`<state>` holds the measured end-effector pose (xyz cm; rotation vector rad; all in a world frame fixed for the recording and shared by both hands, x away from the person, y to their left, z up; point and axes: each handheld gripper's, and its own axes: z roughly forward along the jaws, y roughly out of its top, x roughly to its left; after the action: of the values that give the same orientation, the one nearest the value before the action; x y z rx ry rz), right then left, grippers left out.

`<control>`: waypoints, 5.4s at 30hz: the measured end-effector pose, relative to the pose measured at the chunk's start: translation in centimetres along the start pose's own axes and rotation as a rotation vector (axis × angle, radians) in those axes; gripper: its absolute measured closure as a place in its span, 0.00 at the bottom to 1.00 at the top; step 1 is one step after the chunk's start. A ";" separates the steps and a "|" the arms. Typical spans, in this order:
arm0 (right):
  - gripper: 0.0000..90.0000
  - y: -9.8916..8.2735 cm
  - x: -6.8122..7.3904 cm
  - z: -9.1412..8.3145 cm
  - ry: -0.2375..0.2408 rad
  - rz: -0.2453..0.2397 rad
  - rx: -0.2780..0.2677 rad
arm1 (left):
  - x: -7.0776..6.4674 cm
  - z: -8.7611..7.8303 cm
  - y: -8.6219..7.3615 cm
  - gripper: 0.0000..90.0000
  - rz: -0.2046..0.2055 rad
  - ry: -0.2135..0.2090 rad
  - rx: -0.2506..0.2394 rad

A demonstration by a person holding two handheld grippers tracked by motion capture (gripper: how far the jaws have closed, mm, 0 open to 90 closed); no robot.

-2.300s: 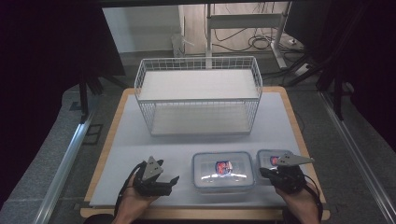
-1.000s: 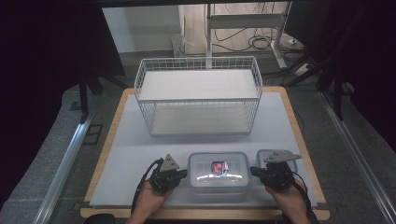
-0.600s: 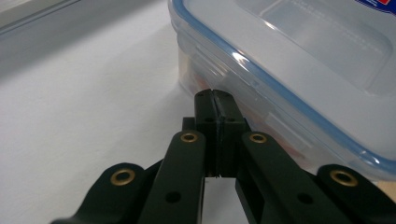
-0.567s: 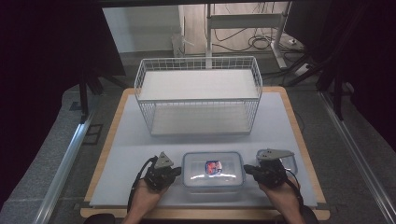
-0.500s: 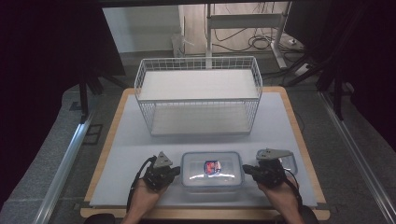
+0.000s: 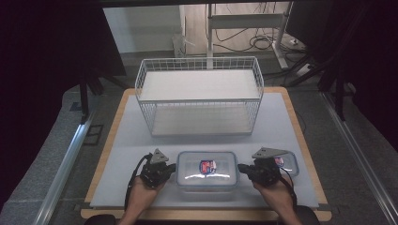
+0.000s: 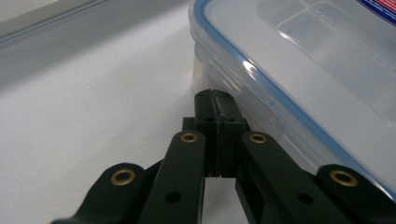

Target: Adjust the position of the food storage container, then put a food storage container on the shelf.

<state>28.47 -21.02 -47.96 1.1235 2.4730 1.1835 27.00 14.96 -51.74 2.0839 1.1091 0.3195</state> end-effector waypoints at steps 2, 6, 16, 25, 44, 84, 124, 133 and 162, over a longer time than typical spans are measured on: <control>1.00 0.1 0.1 0.1 0.002 0.001 0.000 | 0.1 0.0 0.0 1.00 -0.001 0.007 -0.002; 1.00 0.3 0.4 0.5 0.007 -0.008 0.000 | 0.5 0.0 0.0 1.00 -0.013 0.020 -0.004; 1.00 0.7 0.4 1.1 0.023 -0.046 -0.006 | 1.3 -0.3 -0.2 0.99 -0.008 0.006 -0.002; 0.94 0.5 0.1 0.4 -0.010 -0.090 -0.018 | 1.9 -2.1 -1.0 0.72 0.050 0.074 -0.018; 0.40 -1.4 -1.3 -1.5 -0.053 -0.106 -0.021 | 1.1 -3.8 -2.9 0.09 0.121 0.086 -0.043; 0.06 0.0 -0.6 -1.1 -0.027 -0.082 0.033 | 2.6 -4.8 -1.8 0.03 -0.044 -0.046 -0.079; 0.42 0.8 -0.1 1.7 0.299 0.150 0.058 | 0.9 -2.6 -0.2 0.32 -0.057 -0.346 -0.056; 0.46 0.3 0.0 1.1 0.312 0.159 0.041 | 1.1 -3.3 -1.2 0.45 -0.101 -0.373 -0.102; 0.55 0.0 0.2 0.7 0.300 0.255 0.012 | 1.6 -3.5 -1.1 0.57 -0.259 -0.395 -0.145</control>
<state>28.67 -20.44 -48.42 1.3902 2.6095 1.5099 25.43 18.34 -50.33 1.7524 1.0606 -0.1307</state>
